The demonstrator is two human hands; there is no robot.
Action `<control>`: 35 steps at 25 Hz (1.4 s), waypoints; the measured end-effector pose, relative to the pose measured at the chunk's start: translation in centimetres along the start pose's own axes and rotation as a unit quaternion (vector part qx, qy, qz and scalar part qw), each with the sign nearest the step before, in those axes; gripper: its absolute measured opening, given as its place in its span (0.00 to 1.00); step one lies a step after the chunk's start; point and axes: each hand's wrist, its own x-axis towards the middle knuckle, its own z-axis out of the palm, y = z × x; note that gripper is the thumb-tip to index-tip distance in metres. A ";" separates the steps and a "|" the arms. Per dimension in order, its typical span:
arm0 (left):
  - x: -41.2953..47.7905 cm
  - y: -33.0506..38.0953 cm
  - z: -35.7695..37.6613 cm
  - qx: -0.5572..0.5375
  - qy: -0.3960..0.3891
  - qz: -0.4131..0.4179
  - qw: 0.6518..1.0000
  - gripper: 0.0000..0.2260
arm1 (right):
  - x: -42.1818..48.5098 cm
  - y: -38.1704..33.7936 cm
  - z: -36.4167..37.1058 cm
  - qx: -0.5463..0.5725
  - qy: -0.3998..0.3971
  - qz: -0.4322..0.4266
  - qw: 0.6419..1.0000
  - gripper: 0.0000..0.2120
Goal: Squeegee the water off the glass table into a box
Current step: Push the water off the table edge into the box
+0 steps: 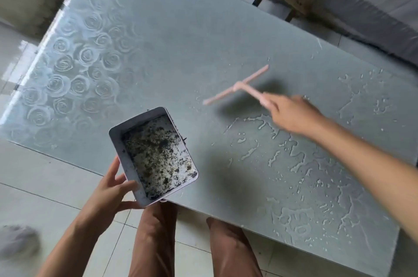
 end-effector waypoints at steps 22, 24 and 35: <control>0.3 -5.8 14.8 -0.025 0.002 0.038 0.999 0.34 | -3.5 14.9 6.5 0.191 0.045 0.112 0.974 0.13; 0.0 -6.3 14.8 -0.023 -0.005 0.039 0.999 0.33 | -6.9 11.6 10.3 0.243 0.044 0.132 0.960 0.11; -5.6 -6.8 9.8 0.005 -0.005 0.028 1.000 0.38 | -8.3 6.5 7.7 0.374 0.070 0.223 0.898 0.08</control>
